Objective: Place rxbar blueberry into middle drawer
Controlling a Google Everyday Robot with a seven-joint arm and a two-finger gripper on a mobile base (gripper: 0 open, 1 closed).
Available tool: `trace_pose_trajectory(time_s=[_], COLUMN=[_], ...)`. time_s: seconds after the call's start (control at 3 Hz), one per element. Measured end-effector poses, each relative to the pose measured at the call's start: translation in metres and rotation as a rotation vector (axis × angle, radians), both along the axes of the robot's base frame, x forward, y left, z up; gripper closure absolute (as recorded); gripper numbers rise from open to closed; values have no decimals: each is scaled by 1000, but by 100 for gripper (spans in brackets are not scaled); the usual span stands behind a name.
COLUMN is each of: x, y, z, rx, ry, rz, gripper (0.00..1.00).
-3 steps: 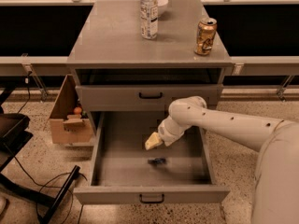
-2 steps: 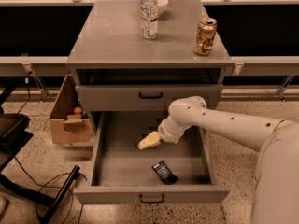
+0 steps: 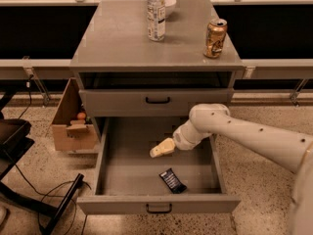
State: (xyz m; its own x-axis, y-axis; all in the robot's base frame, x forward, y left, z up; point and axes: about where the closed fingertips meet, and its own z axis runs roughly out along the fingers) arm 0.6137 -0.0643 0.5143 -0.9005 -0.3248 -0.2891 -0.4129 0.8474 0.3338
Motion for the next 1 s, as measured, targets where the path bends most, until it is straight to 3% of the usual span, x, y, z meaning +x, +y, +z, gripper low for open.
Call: trace_pose_trajectory(time_s=[0.33,0.67,1.0], x=[-31,-74,-112], y=[-28,-55,-77], z=[40,90,152], rx=[-17,-127,-258], ry=[-67,-107,-145], rz=[64,143,168], gripper=[0,0,0])
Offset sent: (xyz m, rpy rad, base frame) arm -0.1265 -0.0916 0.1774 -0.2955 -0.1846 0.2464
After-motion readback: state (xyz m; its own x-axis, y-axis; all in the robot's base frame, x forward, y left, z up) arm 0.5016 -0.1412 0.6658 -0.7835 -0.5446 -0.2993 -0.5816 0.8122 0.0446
